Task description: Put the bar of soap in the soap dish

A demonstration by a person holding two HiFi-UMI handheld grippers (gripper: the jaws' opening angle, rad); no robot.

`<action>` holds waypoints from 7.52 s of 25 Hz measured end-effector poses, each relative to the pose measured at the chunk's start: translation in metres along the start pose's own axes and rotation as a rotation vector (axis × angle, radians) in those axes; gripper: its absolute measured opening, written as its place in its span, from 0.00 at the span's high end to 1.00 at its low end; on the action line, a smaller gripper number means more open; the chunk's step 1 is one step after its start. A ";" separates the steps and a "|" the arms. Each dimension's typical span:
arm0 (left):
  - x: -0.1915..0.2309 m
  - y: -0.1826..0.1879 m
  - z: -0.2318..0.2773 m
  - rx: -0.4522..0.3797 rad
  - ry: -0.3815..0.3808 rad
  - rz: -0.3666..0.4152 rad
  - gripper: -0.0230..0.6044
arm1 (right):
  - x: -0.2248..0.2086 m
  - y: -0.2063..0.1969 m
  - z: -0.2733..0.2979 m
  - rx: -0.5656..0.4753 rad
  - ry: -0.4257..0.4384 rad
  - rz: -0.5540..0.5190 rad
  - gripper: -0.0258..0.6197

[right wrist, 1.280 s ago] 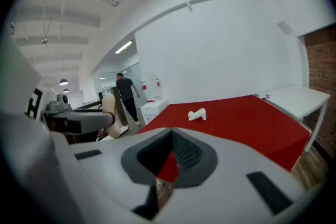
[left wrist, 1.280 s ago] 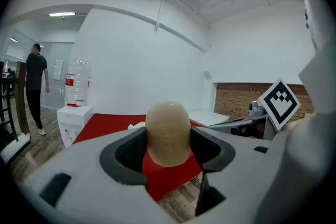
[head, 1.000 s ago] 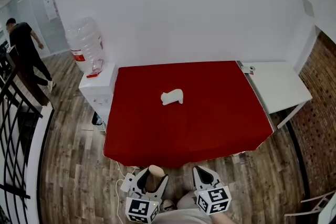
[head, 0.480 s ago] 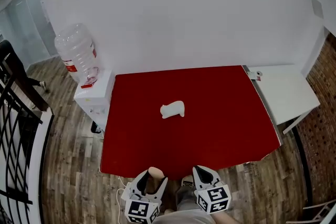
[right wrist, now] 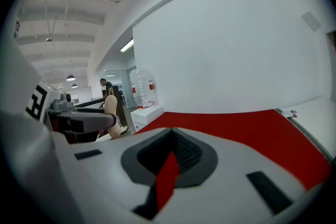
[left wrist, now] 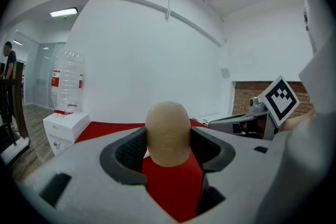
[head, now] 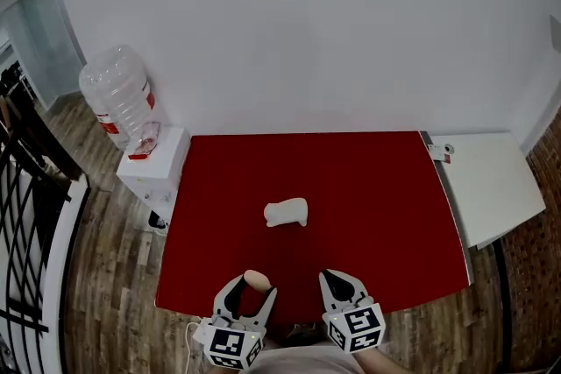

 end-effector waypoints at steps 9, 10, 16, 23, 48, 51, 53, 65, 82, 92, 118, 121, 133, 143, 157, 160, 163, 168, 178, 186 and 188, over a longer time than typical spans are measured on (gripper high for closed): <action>0.016 0.012 0.039 0.035 -0.017 -0.001 0.54 | -0.017 0.013 0.029 0.011 -0.021 0.049 0.97; 0.018 0.014 0.043 0.038 -0.026 0.006 0.54 | -0.018 0.015 0.030 0.012 -0.028 0.050 0.97; 0.027 0.023 0.066 0.047 -0.067 0.034 0.54 | -0.024 0.021 0.048 0.025 -0.065 0.045 0.97; 0.038 0.021 0.077 0.063 -0.087 0.043 0.54 | -0.022 0.019 0.064 0.041 -0.076 0.045 0.97; 0.075 0.009 0.154 0.121 -0.126 0.055 0.54 | -0.064 0.008 0.127 0.080 -0.125 0.101 0.97; 0.077 0.008 0.165 0.131 -0.148 0.085 0.54 | -0.070 0.007 0.133 0.080 -0.132 0.107 0.97; 0.079 0.007 0.172 0.136 -0.169 0.118 0.54 | -0.071 0.006 0.136 0.077 -0.136 0.118 0.97; 0.089 -0.012 0.224 0.304 -0.419 0.382 0.54 | -0.077 -0.017 0.148 0.094 -0.149 0.183 0.97; 0.093 -0.084 0.295 0.553 -0.737 0.814 0.54 | -0.079 -0.041 0.152 0.125 -0.149 0.244 0.97; 0.096 -0.116 0.315 0.626 -0.776 0.841 0.54 | -0.077 -0.054 0.154 0.150 -0.139 0.281 0.97; 0.107 -0.164 0.338 0.762 -0.804 0.849 0.54 | -0.081 -0.075 0.150 0.175 -0.138 0.313 0.97; 0.106 -0.168 0.339 0.770 -0.811 0.859 0.54 | -0.082 -0.077 0.150 0.180 -0.140 0.313 0.97; 0.105 -0.175 0.341 0.787 -0.824 0.845 0.54 | -0.085 -0.078 0.154 0.182 -0.142 0.325 0.97; 0.106 -0.176 0.342 0.815 -0.849 0.833 0.54 | -0.084 -0.080 0.155 0.186 -0.141 0.331 0.97; 0.107 -0.176 0.342 0.828 -0.875 0.813 0.54 | -0.084 -0.081 0.154 0.182 -0.141 0.333 0.97; 0.108 -0.177 0.340 0.837 -0.885 0.814 0.54 | -0.084 -0.082 0.153 0.183 -0.140 0.332 0.97; 0.109 -0.176 0.339 0.843 -0.890 0.813 0.54 | -0.084 -0.081 0.153 0.183 -0.138 0.328 0.97; 0.109 -0.170 0.338 0.837 -0.884 0.804 0.54 | -0.082 -0.078 0.154 0.176 -0.128 0.321 0.97; 0.111 -0.156 0.328 0.817 -0.862 0.820 0.54 | -0.080 -0.066 0.148 0.161 -0.124 0.284 0.97; 0.105 -0.123 0.298 0.754 -0.745 0.763 0.61 | -0.072 -0.042 0.134 0.125 -0.111 0.248 0.97; 0.104 -0.110 0.288 0.712 -0.687 0.740 0.72 | -0.069 -0.036 0.129 0.117 -0.103 0.232 0.97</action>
Point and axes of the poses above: the fingertips, and each gripper's own axes: z forward along the fingers, x to its left, y out of its top, the point moved 2 cm from there along -z, backward along the fingers, and after that the axes turned 3 degrees about -z, right-handed, at the moved point
